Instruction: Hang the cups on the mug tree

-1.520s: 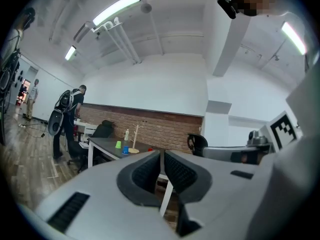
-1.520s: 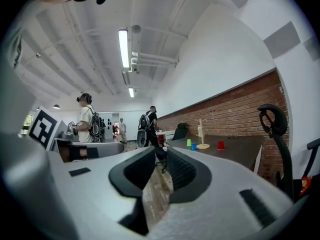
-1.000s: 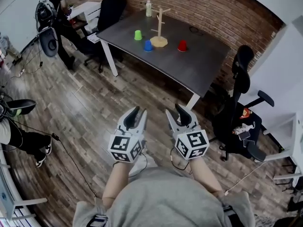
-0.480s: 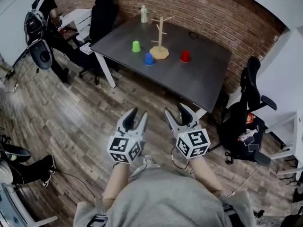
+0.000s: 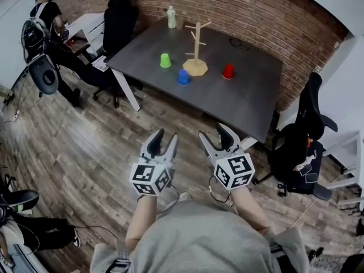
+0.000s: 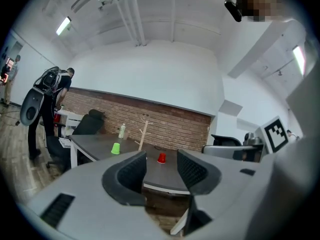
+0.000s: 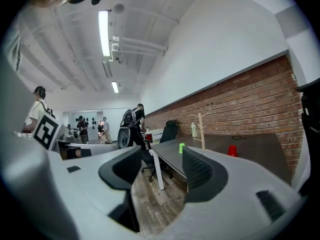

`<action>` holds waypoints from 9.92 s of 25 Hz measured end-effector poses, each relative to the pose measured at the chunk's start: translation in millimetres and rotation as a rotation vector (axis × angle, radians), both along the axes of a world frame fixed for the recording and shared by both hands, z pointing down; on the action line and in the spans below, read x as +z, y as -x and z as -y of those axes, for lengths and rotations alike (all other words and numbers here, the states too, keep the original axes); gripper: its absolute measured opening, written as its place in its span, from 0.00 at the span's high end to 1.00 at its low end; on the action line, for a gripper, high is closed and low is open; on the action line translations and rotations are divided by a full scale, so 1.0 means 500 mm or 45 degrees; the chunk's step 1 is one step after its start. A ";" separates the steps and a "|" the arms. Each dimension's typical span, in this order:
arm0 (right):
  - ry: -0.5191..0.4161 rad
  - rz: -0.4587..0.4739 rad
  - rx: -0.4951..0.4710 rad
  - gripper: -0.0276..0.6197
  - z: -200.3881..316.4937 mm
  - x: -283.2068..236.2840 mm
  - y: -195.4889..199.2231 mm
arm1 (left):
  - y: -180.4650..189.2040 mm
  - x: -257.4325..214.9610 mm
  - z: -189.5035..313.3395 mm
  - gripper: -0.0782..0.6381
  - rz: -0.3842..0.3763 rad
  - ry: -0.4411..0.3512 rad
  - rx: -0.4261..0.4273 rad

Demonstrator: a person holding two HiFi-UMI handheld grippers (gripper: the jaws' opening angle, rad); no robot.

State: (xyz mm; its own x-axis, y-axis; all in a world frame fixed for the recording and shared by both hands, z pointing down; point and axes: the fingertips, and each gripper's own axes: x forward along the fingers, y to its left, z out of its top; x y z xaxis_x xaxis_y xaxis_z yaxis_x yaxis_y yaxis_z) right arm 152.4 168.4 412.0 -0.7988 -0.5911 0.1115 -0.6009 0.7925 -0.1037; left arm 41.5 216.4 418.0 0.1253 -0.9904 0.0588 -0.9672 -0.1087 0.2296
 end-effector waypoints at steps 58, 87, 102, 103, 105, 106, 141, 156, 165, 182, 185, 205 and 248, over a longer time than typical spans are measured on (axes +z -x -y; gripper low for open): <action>0.028 -0.038 0.012 0.57 0.706 0.043 0.385 | 0.430 0.162 0.784 0.59 -0.018 0.153 0.026; 0.175 -0.056 0.224 0.59 0.834 0.134 0.411 | 0.531 0.392 1.041 0.50 0.129 0.425 0.144; 0.205 -0.068 0.301 0.59 0.860 0.159 0.420 | 0.537 0.439 1.087 0.51 0.156 0.493 0.203; 0.207 -0.068 0.302 0.60 0.861 0.159 0.421 | 0.537 0.440 1.089 0.51 0.163 0.495 0.203; 0.209 -0.071 0.304 0.60 0.861 0.159 0.422 | 0.538 0.443 1.090 0.51 0.178 0.503 0.204; 0.209 -0.071 0.305 0.60 0.860 0.158 0.422 | 0.540 0.446 1.089 0.53 0.187 0.508 0.204; 0.142 -0.013 0.238 0.61 0.814 0.106 0.354 | 0.431 0.118 1.105 0.58 0.181 0.165 0.288; 0.107 -0.002 0.224 0.61 0.805 0.082 0.330 | 0.364 -0.033 1.138 0.58 0.185 -0.002 0.390; 0.097 0.001 0.243 0.61 0.801 0.077 0.304 | 0.315 -0.064 1.157 0.58 0.191 -0.038 0.457; 0.087 -0.009 0.251 0.61 0.803 0.070 0.273 | 0.247 -0.019 1.181 0.58 0.143 0.038 0.539; 0.087 -0.011 0.248 0.61 0.803 0.070 0.268 | 0.239 -0.016 1.184 0.58 0.151 0.039 0.536; 0.082 -0.008 0.239 0.61 0.777 0.076 0.249 | 0.261 0.001 1.181 0.47 0.179 0.032 0.399; 0.088 -0.137 0.332 0.61 0.649 0.168 0.360 | 0.376 0.069 0.795 0.82 0.204 0.047 0.297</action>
